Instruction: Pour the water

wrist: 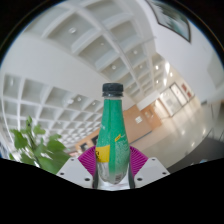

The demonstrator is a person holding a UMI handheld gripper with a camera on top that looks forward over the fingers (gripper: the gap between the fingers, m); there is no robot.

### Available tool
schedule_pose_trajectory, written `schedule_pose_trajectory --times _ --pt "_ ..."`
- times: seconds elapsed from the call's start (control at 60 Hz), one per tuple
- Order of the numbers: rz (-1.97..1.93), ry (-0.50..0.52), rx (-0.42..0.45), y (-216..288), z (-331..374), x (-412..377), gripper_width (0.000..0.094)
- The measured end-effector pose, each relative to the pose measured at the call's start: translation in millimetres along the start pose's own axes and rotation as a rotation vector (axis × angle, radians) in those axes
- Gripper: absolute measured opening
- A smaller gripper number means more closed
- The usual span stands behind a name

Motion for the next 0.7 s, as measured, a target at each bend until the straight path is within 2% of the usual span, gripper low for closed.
schedule_pose_trajectory --times 0.067,0.167,0.267,0.383,0.533,0.6,0.617,0.633,0.65,0.667,0.7 --pt "0.209 -0.095 0.000 -1 -7 29 0.0417" --pt "0.418 -0.237 -0.066 -7 1 88 0.0415" --pt "0.493 -0.329 -0.212 -50 14 152 0.0415" --pt "0.509 -0.381 -0.353 -105 33 205 0.0414" --pt "0.509 -0.446 -0.492 -153 45 243 0.0414" --pt "0.489 -0.479 -0.527 -171 56 251 0.0413" --pt "0.491 -0.484 -0.536 -175 58 253 0.0441" --pt "0.498 -0.480 -0.537 -175 59 253 0.0430" --pt "0.511 -0.469 -0.500 -170 54 251 0.0418" --pt "0.517 -0.474 -0.506 -172 55 258 0.0443" --pt "0.521 -0.473 -0.504 -175 58 255 0.0429"
Point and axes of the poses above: the point between the fingertips, and its own axes, seen from behind it with the camera up: x to the right, y up, z backward, against the way the camera looks, the point moved 6 cm from there along z, backward, against the way the camera looks
